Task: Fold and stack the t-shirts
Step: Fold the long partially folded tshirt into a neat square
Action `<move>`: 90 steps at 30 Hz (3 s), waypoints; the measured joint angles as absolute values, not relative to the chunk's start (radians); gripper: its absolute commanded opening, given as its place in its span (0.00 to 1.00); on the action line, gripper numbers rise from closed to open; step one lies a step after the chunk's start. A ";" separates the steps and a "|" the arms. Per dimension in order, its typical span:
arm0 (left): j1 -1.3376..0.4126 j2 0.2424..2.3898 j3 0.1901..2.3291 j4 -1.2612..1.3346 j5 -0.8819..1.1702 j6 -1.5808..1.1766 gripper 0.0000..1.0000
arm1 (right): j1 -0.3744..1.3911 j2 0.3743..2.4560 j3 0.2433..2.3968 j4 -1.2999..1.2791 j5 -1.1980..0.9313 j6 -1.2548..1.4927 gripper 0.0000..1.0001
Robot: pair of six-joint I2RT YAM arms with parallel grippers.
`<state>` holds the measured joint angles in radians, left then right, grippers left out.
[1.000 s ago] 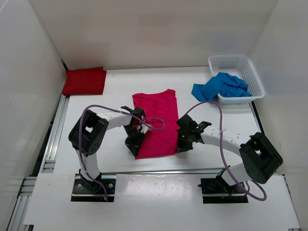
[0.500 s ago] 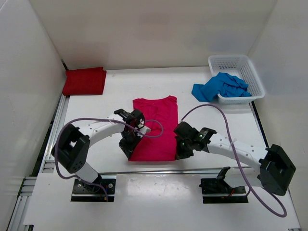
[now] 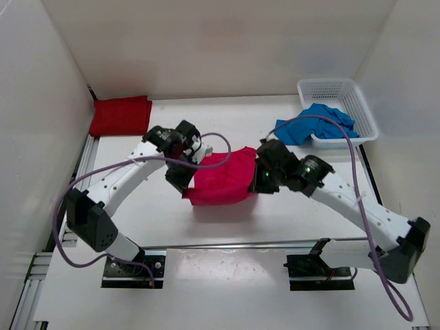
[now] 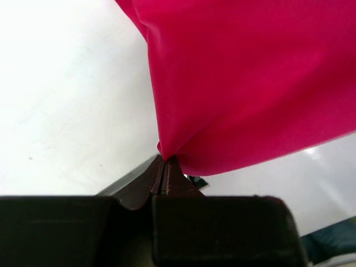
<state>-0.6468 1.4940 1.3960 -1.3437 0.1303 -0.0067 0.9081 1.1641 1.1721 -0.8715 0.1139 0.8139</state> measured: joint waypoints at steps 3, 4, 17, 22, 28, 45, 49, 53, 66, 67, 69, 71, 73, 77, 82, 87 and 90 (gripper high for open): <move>-0.579 1.572 1.528 -1.353 0.136 -0.006 0.10 | 0.794 1.271 1.245 -0.873 0.102 0.749 0.00; -0.554 1.605 1.572 -1.354 0.141 -0.007 0.10 | 0.765 1.309 1.263 -0.873 0.094 0.731 0.00; -0.397 1.998 1.859 -1.315 0.227 -0.007 0.10 | 0.466 1.776 1.567 -0.857 -0.072 0.544 0.00; -0.381 2.085 1.909 -1.281 0.234 -0.007 0.10 | 0.418 1.897 1.636 -0.841 -0.132 0.517 0.00; -0.352 2.170 1.965 -1.229 0.234 -0.007 0.13 | 0.381 2.062 1.748 -0.827 -0.166 0.517 0.22; -0.282 1.984 1.791 -0.932 0.100 -0.007 0.10 | 0.423 1.970 1.653 -0.659 -0.083 0.574 0.03; -0.386 1.959 1.755 -0.943 0.188 -0.001 0.10 | 0.520 1.951 1.625 -0.609 -0.123 0.608 0.00; -0.434 2.072 1.771 -0.954 0.238 0.000 0.10 | 0.525 2.038 1.646 -0.570 -0.168 0.648 0.00; -0.378 2.270 1.916 -0.919 0.190 -0.004 0.72 | 0.365 2.227 1.740 -0.513 -0.160 0.742 0.00; -0.372 2.270 1.916 -0.915 0.190 -0.001 0.76 | 0.358 2.232 1.750 -0.507 -0.160 0.744 0.00; -0.355 2.270 1.916 -0.913 0.194 -0.002 0.87 | 0.340 2.234 1.758 -0.497 -0.160 0.746 0.00; -0.334 2.268 1.916 -0.907 0.202 -0.002 1.00 | 0.327 2.234 1.763 -0.498 -0.161 0.744 0.06; -0.317 2.263 1.916 -0.904 0.206 -0.002 1.00 | 0.318 2.234 1.776 -0.505 -0.160 0.736 0.17; -0.283 2.226 1.892 -0.894 0.240 -0.004 1.00 | 0.309 2.222 1.826 -0.558 -0.118 0.704 0.35; -0.271 2.108 1.742 -0.881 0.307 -0.004 1.00 | 0.310 2.134 1.829 -0.691 -0.053 0.648 0.59; -0.272 2.063 1.599 -0.857 0.358 -0.004 1.00 | 0.333 1.989 1.622 -0.706 -0.034 0.607 0.67; -0.274 2.077 1.582 -0.853 0.376 -0.004 1.00 | 0.354 1.971 1.514 -0.706 -0.055 0.604 0.67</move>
